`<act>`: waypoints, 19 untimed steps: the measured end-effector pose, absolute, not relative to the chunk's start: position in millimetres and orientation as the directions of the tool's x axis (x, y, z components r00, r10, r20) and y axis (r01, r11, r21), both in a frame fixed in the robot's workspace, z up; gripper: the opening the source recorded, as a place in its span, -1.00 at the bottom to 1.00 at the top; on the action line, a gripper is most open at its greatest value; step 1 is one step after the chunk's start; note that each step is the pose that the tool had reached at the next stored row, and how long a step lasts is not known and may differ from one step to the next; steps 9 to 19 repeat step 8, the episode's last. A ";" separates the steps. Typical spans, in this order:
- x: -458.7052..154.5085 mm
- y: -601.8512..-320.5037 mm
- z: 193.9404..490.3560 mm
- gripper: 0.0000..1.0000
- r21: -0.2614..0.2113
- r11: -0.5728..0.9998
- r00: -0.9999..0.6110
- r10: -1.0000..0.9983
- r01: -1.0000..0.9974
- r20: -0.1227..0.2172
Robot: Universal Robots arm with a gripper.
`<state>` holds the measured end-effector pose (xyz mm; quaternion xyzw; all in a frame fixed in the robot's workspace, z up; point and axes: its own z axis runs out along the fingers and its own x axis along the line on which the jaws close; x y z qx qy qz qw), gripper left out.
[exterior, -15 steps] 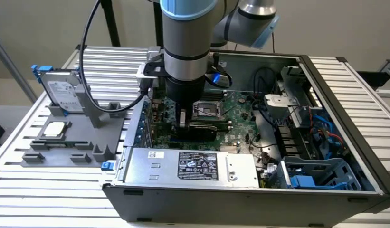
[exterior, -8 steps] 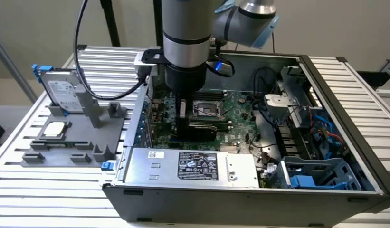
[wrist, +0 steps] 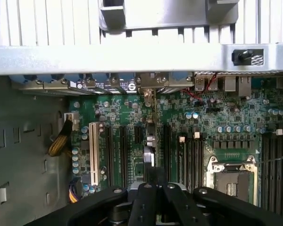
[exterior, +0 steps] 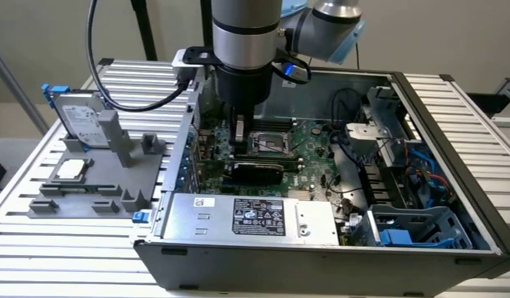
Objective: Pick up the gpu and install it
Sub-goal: 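Insert the gpu into the slot, then press down on the gpu until it lock into place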
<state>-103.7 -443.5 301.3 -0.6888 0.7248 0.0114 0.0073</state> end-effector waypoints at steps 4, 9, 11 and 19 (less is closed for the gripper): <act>-103.6 -443.5 301.4 -1.00 0.007 0.051 -0.051 -0.998 -0.999 -0.026; -103.6 -443.5 301.5 -1.00 0.007 0.051 -0.051 -0.998 -0.999 -0.026; -103.6 -443.5 301.5 -1.00 0.007 0.051 -0.051 -0.998 -0.999 -0.026; -103.6 -443.5 301.5 -1.00 0.007 0.051 -0.051 -0.998 -0.999 -0.026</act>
